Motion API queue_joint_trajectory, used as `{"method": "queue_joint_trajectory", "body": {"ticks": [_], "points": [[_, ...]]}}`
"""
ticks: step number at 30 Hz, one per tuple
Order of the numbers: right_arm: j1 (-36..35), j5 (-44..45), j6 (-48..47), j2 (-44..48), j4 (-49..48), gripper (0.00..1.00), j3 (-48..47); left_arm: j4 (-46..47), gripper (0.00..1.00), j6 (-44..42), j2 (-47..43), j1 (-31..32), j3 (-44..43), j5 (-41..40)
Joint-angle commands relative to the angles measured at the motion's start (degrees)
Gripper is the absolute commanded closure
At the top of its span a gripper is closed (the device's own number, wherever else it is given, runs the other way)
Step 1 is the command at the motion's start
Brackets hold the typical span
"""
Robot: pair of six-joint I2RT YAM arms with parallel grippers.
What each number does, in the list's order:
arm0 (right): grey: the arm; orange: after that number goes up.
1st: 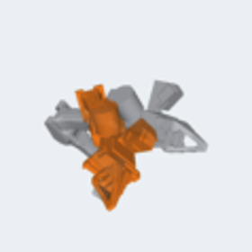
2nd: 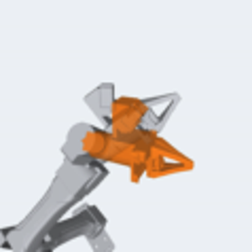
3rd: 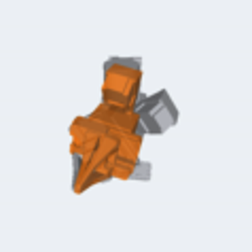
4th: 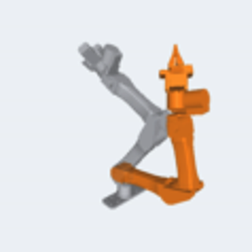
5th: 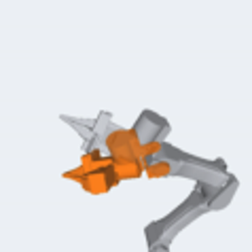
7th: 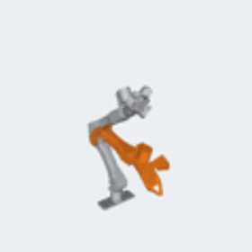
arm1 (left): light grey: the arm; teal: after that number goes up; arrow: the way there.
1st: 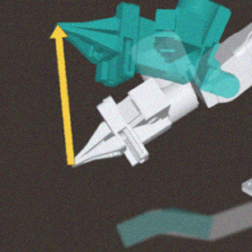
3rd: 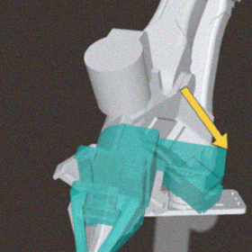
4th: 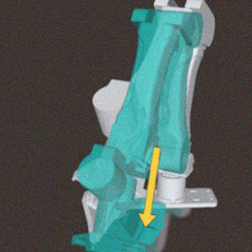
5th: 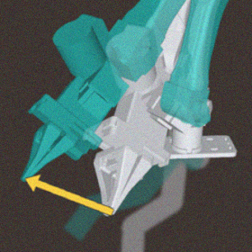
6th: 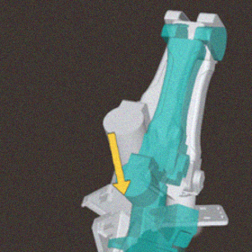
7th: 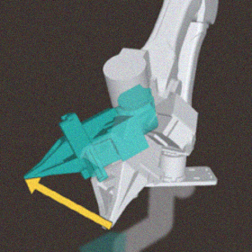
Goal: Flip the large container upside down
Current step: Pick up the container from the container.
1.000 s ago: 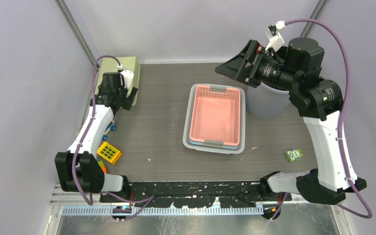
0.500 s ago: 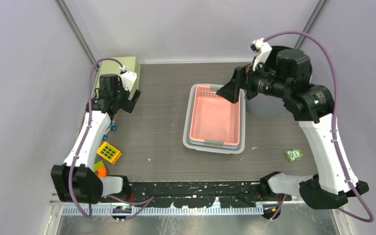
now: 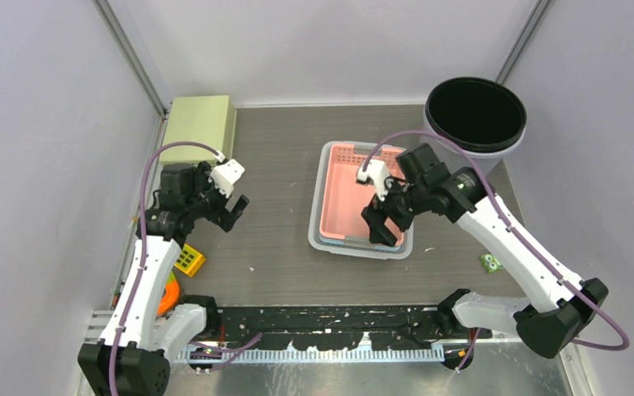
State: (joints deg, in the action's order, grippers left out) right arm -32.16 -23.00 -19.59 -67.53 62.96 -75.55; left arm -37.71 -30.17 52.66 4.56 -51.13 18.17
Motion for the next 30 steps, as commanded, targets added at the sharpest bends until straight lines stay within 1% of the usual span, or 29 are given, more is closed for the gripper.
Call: {"method": "queue_joint_trajectory", "body": {"ticks": [1, 3, 6, 10, 15, 17, 19, 21, 30], "points": [[-5.05, 7.82, -5.71, 0.25, -5.09, 0.16, 3.97, -1.49, 0.00, -1.07, -0.19, 0.15, -0.01, 7.46], [-6.13, 7.50, -6.20, -0.41, -7.80, 0.20, 6.49, -0.95, 0.00, -0.94, 0.72, 0.12, 0.47, 7.54], [-7.81, 6.42, -6.17, -1.60, -12.10, 0.24, 9.30, -0.46, 0.00, -1.05, 2.85, 0.10, 0.93, 7.57], [-8.63, 6.32, -7.57, -4.86, -14.06, 0.28, 10.72, 0.17, 0.00, -1.02, 4.68, 0.10, 2.39, 7.69], [-10.51, 5.83, -8.00, -7.82, -14.21, 0.32, 11.65, 1.72, 0.00, -0.82, 4.07, 0.11, 3.87, 7.34], [-10.64, 5.90, -8.17, -7.88, -15.29, 0.37, 12.22, 1.73, 0.00, -0.38, 3.50, 0.11, 3.84, 7.53], [-11.09, 7.26, -7.99, -8.07, -16.00, 0.45, 12.21, 1.81, 0.00, -0.22, 2.90, 0.15, 4.00, 8.19], [-11.12, 7.25, -7.77, -8.12, -15.52, 0.51, 12.01, 2.20, 0.00, 0.24, 2.62, 0.11, 4.02, 8.48], [-11.25, 7.41, -8.61, -6.87, -17.14, 0.54, 15.66, 2.20, 0.00, 0.20, 3.64, 0.03, 4.12, 8.35]]}}
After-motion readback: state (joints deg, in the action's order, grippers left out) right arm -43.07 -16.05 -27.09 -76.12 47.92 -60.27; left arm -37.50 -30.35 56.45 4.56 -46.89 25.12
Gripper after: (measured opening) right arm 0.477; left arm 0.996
